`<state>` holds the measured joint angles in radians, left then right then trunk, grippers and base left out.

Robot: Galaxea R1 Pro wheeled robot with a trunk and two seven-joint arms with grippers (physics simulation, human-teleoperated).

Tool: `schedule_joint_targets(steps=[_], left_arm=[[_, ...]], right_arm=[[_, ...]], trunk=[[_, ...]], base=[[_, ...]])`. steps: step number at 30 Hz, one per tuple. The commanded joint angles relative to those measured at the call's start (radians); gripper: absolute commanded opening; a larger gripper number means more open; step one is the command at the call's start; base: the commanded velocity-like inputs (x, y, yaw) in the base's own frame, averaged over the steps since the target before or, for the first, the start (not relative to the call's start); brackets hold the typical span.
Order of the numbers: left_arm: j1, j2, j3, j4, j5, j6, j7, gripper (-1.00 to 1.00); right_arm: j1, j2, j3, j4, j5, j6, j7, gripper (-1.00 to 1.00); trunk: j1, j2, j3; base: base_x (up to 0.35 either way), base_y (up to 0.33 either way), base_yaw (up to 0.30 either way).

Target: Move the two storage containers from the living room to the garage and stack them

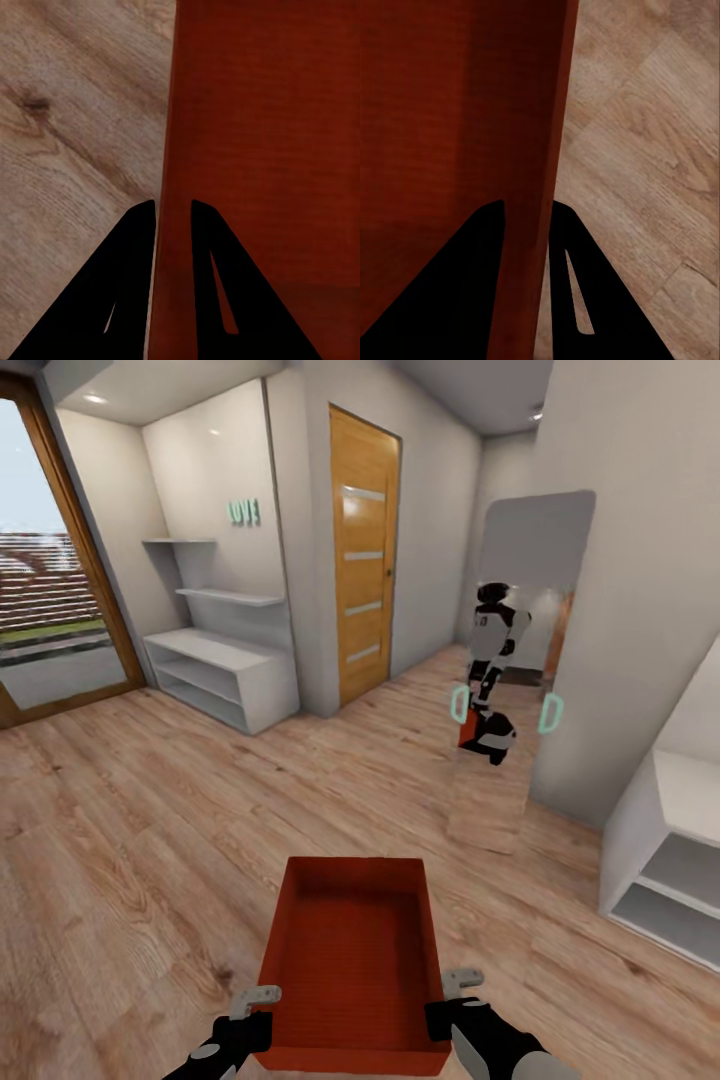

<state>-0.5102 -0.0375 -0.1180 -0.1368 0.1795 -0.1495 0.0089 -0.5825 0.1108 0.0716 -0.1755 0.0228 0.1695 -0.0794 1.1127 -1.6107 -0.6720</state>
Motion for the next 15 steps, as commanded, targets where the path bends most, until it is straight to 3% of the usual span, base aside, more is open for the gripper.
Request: schedule_joint_targets(steps=[1,15], left_arm=[[-0.001,0.001,-0.002,0.000,0.007,-0.004,0.008,-1.00],[-0.001,0.001,-0.002,0.000,0.006,-0.004,0.008,-1.00]], right_arm=[[0.000,-0.010,0.001,-0.002,0.019,0.008,-0.010,-1.00],[0.000,-0.010,0.001,-0.002,0.020,0.008,-0.010,-1.00]], trunk=[[0.001,0.000,-0.001],[0.001,0.000,0.005]], base=[[0.343,0.000,0.018],[0.343,0.000,0.003]])
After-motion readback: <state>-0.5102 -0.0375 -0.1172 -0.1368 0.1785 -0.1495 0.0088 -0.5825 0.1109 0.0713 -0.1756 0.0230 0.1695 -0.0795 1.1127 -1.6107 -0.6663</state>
